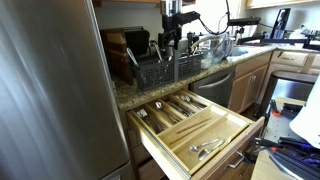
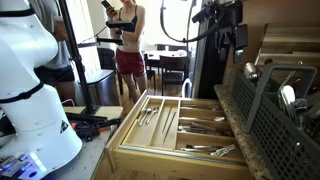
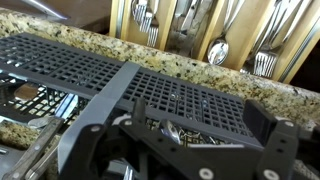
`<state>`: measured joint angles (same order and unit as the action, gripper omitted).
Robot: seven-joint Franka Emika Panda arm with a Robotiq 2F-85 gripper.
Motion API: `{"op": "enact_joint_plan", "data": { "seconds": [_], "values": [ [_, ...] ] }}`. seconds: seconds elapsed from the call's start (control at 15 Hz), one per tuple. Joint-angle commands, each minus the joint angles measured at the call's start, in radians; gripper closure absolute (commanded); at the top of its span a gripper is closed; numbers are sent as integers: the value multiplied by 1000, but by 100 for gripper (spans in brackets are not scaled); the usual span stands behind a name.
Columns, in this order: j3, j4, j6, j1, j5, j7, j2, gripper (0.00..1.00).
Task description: Take the spoon from the utensil holder and put it in the drawer with the other spoons
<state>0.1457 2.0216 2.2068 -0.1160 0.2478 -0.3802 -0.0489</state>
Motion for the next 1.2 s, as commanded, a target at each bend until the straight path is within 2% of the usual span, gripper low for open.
{"op": "enact_joint_plan", "data": {
  "seconds": [0.0,0.4,1.13],
  "values": [
    [-14,-42,14,-14,33,-34,-36,0],
    [-23,-94,12,-22,43,-33,-80,0],
    [-60,-110,49,-19,46,-32,-124,0]
  ]
}}
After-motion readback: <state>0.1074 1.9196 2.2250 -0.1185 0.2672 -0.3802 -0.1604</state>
